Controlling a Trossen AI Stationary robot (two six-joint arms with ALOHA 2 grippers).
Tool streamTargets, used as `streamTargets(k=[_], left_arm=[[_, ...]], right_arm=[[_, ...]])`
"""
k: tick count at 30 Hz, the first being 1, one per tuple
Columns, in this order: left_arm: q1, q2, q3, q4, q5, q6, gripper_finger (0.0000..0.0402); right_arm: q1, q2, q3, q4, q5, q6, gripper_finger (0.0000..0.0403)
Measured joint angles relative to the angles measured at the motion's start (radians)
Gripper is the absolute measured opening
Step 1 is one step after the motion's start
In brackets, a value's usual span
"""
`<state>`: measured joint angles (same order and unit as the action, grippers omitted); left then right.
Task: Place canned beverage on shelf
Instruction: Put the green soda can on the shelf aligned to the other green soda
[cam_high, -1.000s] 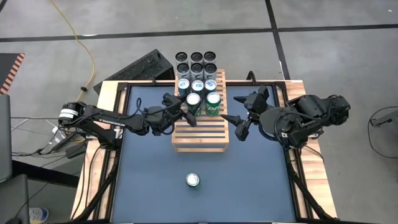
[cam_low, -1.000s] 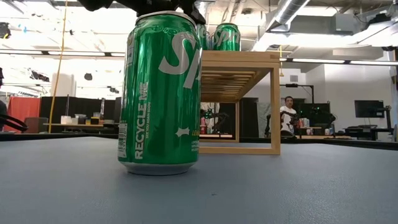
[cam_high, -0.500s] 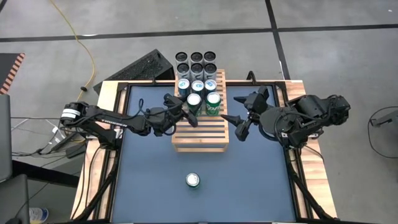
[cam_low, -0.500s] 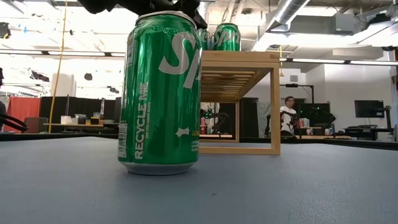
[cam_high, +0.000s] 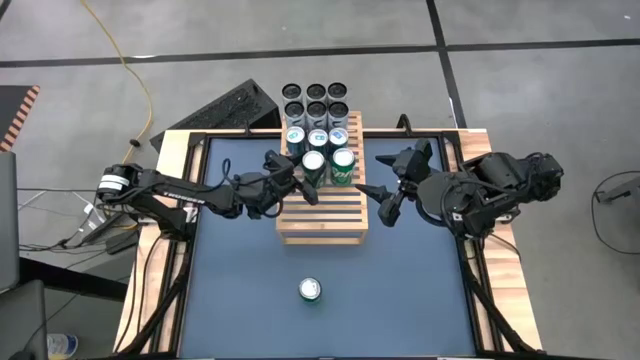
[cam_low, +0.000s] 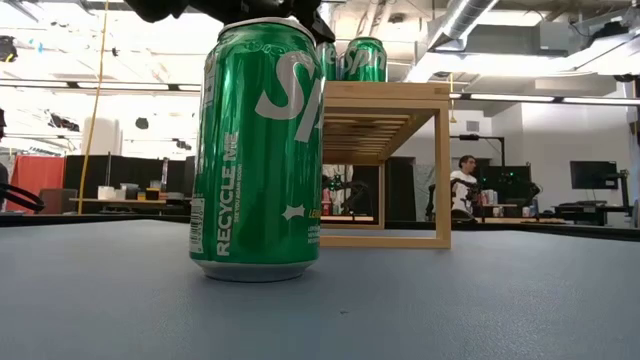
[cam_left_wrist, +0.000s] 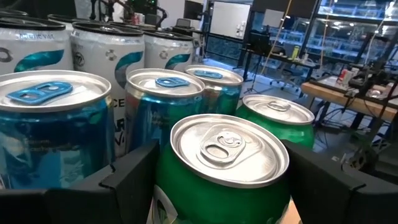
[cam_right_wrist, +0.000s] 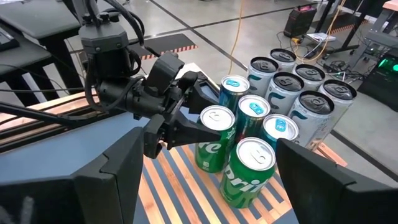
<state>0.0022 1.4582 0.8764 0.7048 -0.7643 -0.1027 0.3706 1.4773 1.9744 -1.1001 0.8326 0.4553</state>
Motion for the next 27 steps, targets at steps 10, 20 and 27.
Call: streamTargets(k=[10, 20, 27], left_arm=[[0.015, 0.0, 0.011, -0.022, 0.02, 0.0, 0.0284], [0.015, 0.016, 0.026, -0.032, 0.038, -0.025, 0.0284], [0.015, 0.032, 0.027, -0.022, 0.043, -0.023, 0.0284]], right_arm=[[0.0, 0.0, 0.0, 0.0, 0.0, 0.001, 0.0306], [0.002, 0.0, 0.0, 0.0, 0.001, 0.016, 0.0306], [0.002, 0.0, 0.0, 0.0, 0.0, 0.016, 0.0306]])
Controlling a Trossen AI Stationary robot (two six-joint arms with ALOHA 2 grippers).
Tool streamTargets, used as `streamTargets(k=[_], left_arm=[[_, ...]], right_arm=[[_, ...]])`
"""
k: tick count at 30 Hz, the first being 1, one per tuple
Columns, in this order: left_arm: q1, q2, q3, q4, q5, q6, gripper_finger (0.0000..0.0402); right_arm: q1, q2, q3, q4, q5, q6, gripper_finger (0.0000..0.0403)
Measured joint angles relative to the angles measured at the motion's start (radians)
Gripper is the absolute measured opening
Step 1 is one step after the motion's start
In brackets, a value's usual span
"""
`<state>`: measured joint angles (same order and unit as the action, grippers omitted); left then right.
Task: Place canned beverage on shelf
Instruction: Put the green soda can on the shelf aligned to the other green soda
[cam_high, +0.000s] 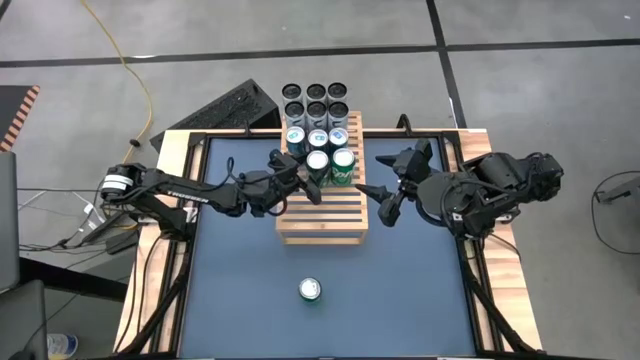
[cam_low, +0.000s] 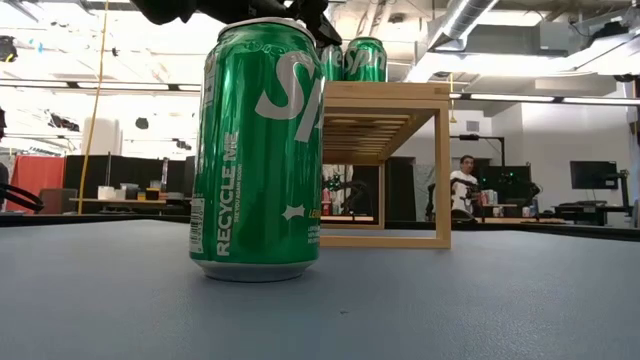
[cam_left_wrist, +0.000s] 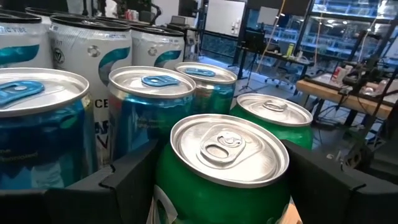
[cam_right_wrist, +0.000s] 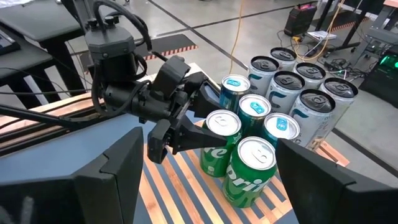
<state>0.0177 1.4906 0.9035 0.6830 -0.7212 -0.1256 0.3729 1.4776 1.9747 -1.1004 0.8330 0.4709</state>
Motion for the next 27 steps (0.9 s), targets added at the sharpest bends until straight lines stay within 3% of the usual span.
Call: streamTargets(k=[10, 22, 27], left_arm=[[0.0, 0.001, 0.0, -0.006, 0.069, 0.047, 0.0313], [0.0, -0.004, 0.0, -0.02, -0.014, 0.144, 0.033], [0.0, -0.005, 0.0, -0.022, 0.006, 0.174, 0.0332]], right_arm=[[0.0, 0.0, 0.0, 0.0, -0.011, 0.0, 0.0306], [0.0, 0.0, 0.0, -0.004, -0.071, 0.0, 0.0306], [0.001, 0.009, 0.0, -0.024, -0.1, 0.0, 0.0306]])
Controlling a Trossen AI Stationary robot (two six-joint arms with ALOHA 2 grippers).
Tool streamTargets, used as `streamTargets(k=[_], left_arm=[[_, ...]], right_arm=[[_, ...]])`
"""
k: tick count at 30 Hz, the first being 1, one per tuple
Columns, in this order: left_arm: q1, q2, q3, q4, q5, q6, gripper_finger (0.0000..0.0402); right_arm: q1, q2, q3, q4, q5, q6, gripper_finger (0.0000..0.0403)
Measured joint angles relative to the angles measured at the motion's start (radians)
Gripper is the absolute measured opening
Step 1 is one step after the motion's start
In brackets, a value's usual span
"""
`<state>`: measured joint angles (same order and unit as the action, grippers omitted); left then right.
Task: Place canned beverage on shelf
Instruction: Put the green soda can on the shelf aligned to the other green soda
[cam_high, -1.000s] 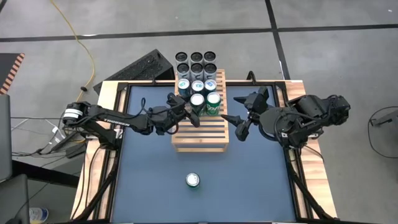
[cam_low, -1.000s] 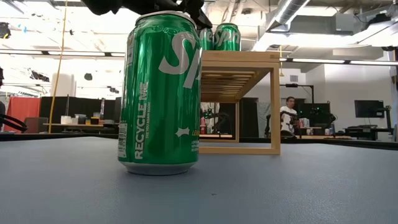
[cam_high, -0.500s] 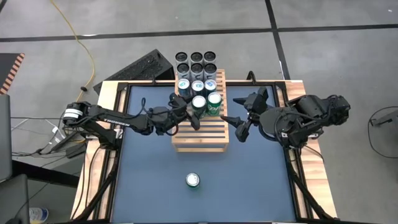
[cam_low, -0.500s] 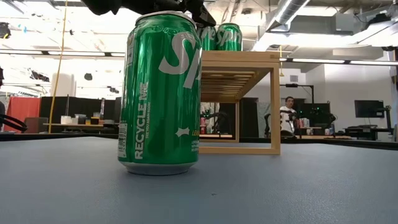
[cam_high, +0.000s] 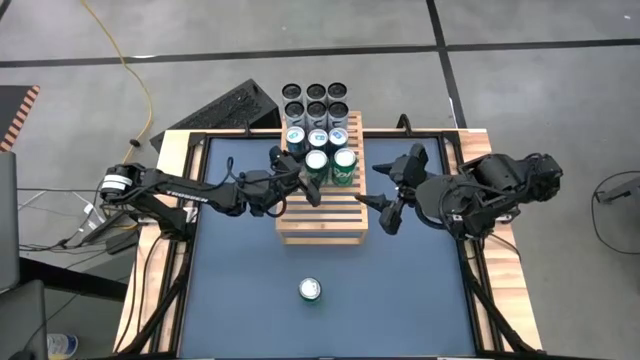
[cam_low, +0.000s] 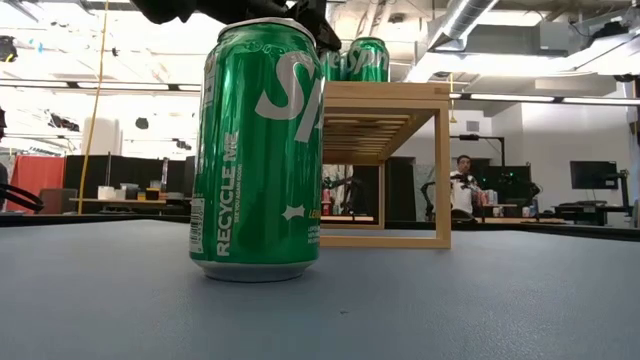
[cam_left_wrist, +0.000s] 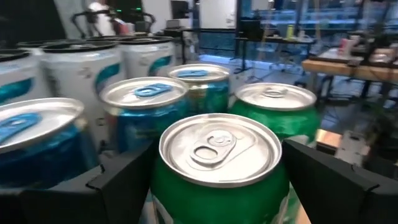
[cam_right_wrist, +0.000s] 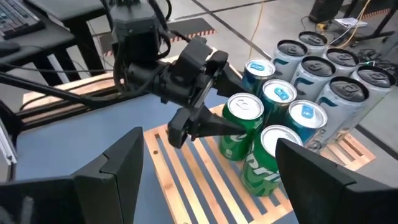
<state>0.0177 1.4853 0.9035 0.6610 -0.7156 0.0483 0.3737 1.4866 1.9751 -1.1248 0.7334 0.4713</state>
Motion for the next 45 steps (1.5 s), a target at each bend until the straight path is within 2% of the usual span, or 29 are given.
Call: streamTargets(k=[4, 14, 27, 33, 38, 42, 45], left_arm=[[0.0, -0.001, 0.0, -0.028, 0.049, -0.025, 0.0332], [-0.005, -0.031, 0.0, -0.039, 0.048, -0.019, 0.0333], [-0.02, -0.113, -0.001, -0.162, 0.019, -0.008, 0.0333], [-0.067, -0.218, -0.001, -0.279, 0.024, 0.022, 0.0332], [-0.138, -0.361, -0.002, -0.417, 0.013, -0.003, 0.0332], [-0.185, -0.469, -0.002, -0.481, -0.057, -0.046, 0.0332], [-0.21, -0.534, -0.002, -0.529, -0.125, -0.078, 0.0332]], right_arm=[[0.0, 0.012, -0.001, -0.001, -0.01, 0.0, 0.0306], [-0.001, 0.044, -0.001, -0.018, -0.033, 0.0, 0.0306], [-0.001, 0.043, -0.001, -0.021, -0.031, 0.0, 0.0306], [-0.015, 0.105, 0.0, -0.048, -0.012, -0.007, 0.0306], [-0.078, 0.2, -0.001, -0.034, -0.023, -0.09, 0.0306], [-0.139, 0.285, -0.002, 0.012, -0.027, -0.18, 0.0303], [-0.174, 0.327, -0.002, 0.044, -0.037, -0.261, 0.0286]])
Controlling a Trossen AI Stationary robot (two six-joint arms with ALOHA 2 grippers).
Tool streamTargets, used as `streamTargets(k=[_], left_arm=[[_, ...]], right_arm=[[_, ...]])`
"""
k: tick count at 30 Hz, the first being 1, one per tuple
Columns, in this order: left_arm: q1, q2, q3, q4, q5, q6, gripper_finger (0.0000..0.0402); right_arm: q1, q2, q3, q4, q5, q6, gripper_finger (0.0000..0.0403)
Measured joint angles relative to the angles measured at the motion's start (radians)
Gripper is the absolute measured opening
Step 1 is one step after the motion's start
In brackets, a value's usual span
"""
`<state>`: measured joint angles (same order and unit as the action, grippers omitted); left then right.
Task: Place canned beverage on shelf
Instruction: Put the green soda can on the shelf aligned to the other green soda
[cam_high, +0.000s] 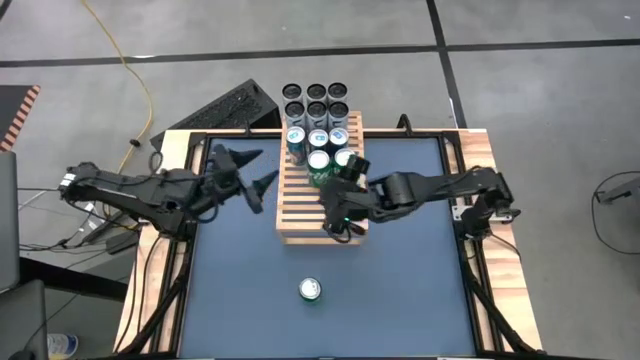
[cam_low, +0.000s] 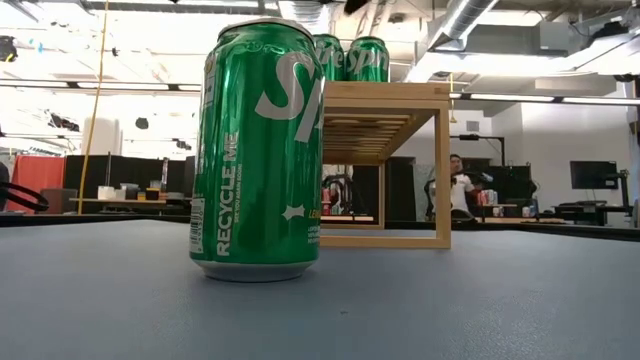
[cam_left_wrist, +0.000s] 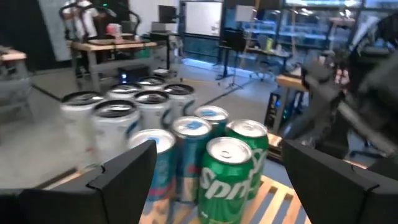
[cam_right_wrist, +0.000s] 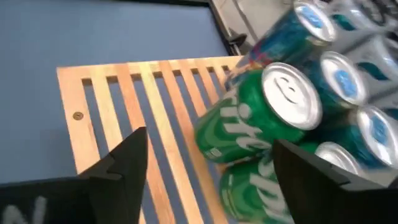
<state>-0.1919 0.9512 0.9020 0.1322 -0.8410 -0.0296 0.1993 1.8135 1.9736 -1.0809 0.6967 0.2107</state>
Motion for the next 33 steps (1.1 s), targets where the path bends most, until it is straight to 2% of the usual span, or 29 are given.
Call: streamTargets(k=[3, 6, 10, 14, 33], left_arm=[[-0.012, -0.041, 0.0, -0.086, -0.048, -0.041, 0.0332], [-0.016, -0.056, 0.0, -0.187, -0.073, -0.117, 0.0332], [-0.017, -0.053, 0.0, -0.281, -0.08, -0.248, 0.0332], [-0.017, -0.042, -0.001, -0.285, -0.081, -0.254, 0.0332], [-0.016, -0.04, -0.001, -0.309, -0.082, -0.243, 0.0332]], right_arm=[[-0.022, 0.027, 0.0, 0.02, -0.054, -0.033, 0.0256], [-0.036, 0.045, 0.001, 0.042, -0.104, -0.041, 0.0207], [-0.05, 0.052, 0.0, 0.061, -0.124, -0.059, 0.0112], [-0.074, 0.057, 0.0, 0.068, -0.125, -0.063, 0.0017], [-0.142, 0.057, 0.0, 0.049, -0.123, -0.017, 0.0001]])
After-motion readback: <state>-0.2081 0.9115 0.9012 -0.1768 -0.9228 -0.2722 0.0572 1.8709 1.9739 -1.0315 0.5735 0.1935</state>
